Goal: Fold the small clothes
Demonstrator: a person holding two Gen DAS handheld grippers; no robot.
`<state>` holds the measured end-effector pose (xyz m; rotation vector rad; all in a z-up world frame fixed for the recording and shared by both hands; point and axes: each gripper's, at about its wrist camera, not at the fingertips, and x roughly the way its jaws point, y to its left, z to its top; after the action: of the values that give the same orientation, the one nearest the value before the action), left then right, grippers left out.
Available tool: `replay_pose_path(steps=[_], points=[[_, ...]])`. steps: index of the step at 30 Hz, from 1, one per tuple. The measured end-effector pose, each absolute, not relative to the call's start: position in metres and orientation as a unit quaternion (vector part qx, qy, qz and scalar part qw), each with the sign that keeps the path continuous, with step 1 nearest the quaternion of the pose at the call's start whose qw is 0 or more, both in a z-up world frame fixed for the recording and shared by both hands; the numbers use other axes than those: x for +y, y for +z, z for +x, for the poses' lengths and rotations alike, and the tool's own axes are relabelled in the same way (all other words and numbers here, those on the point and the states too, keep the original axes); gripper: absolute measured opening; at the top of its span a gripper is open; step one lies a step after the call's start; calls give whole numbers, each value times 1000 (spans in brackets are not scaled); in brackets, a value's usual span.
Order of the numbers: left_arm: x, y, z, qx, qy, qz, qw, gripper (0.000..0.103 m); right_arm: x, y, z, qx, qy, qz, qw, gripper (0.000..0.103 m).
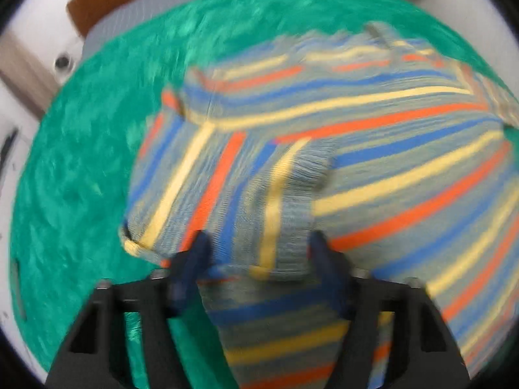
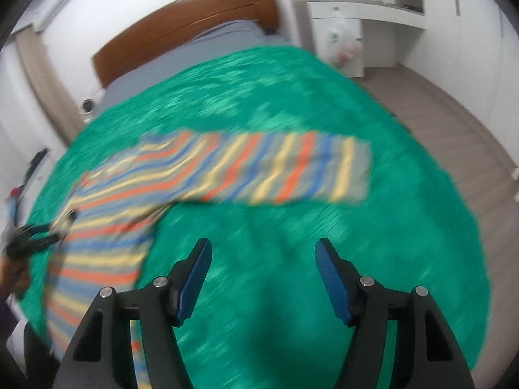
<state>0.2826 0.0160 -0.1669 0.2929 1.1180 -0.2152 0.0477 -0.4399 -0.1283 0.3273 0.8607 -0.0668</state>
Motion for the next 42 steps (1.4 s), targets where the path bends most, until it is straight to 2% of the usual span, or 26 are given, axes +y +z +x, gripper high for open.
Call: replay_pose_path(steps=[1, 3, 8, 13, 19, 27, 29, 30, 32, 33, 34, 38, 42], points=[[27, -163, 284, 527, -100, 105, 837, 11, -431, -131, 42, 415, -28, 154, 896, 65], [52, -147, 285, 524, -82, 51, 846, 3, -412, -137, 29, 416, -20, 138, 899, 65], [151, -102, 284, 468, 47, -28, 882, 3, -391, -150, 8, 420, -13, 132, 898, 65], [240, -119, 290, 481, 191, -92, 850, 2, -384, -158, 16, 418, -24, 133, 898, 66], [243, -163, 298, 509, 221, -59, 830, 2, -382, -171, 22, 425, -42, 123, 896, 65], [259, -169, 289, 506, 216, -87, 831, 2, -393, -182, 21, 435, -61, 140, 888, 66], [262, -169, 287, 504, 210, -94, 832, 5, -394, -184, 22, 437, -64, 138, 887, 66], [267, -169, 285, 501, 207, -105, 833, 11, -394, -185, 23, 438, -64, 138, 886, 66], [278, -166, 277, 499, 208, -126, 832, 33, -396, -185, 23, 439, -64, 140, 885, 66], [286, -161, 269, 497, 220, -133, 829, 59, -397, -184, 22, 440, -65, 141, 884, 66], [291, -158, 262, 496, 232, -130, 827, 75, -398, -182, 23, 446, -65, 140, 882, 66], [303, -135, 234, 483, 262, -59, 833, 73, -409, -168, 23, 454, -70, 113, 881, 66], [276, -101, 238, 470, 169, -7, 866, 74, -422, -144, 40, 450, -58, 99, 885, 71]])
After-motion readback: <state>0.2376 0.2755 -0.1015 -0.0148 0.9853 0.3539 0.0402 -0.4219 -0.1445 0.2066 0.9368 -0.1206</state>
